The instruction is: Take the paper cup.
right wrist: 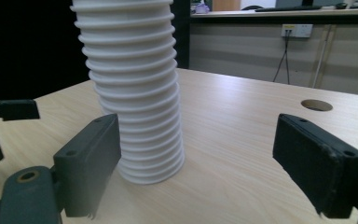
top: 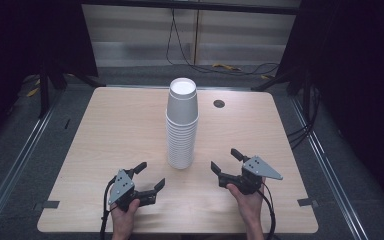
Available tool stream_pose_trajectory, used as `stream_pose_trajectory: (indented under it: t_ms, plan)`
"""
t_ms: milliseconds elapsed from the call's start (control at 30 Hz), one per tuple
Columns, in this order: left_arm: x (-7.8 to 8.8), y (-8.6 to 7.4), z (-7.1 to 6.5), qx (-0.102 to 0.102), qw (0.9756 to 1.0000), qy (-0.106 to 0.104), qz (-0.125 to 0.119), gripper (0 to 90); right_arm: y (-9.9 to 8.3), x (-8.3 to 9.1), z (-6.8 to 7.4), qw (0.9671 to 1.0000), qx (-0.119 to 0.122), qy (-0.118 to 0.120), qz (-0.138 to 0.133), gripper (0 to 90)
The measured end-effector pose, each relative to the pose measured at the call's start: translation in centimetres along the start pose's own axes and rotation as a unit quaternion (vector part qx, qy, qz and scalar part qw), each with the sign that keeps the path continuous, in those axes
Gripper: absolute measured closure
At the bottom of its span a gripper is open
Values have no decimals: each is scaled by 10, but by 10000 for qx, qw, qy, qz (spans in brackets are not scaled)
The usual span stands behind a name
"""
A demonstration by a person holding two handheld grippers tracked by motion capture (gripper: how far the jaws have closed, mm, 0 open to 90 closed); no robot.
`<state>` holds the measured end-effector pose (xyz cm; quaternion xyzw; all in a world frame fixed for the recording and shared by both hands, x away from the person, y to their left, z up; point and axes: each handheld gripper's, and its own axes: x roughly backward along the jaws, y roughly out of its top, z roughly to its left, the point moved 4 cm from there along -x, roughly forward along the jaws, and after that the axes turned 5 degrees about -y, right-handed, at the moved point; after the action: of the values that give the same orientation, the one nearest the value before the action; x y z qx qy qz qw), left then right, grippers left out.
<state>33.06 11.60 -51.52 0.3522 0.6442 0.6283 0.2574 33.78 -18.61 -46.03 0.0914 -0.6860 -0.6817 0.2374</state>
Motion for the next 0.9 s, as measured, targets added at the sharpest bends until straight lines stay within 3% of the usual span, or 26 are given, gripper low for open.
stream_pose_trajectory:
  t_ms: [600,900]
  plan:
    - [0,0,0,4,10000,9,-15,156,52,-8,16,9972,99,743,-28,217]
    - [0,0,0,3,10000,-17,-14,157,73,-11,19,9956,241,906,-11,222]
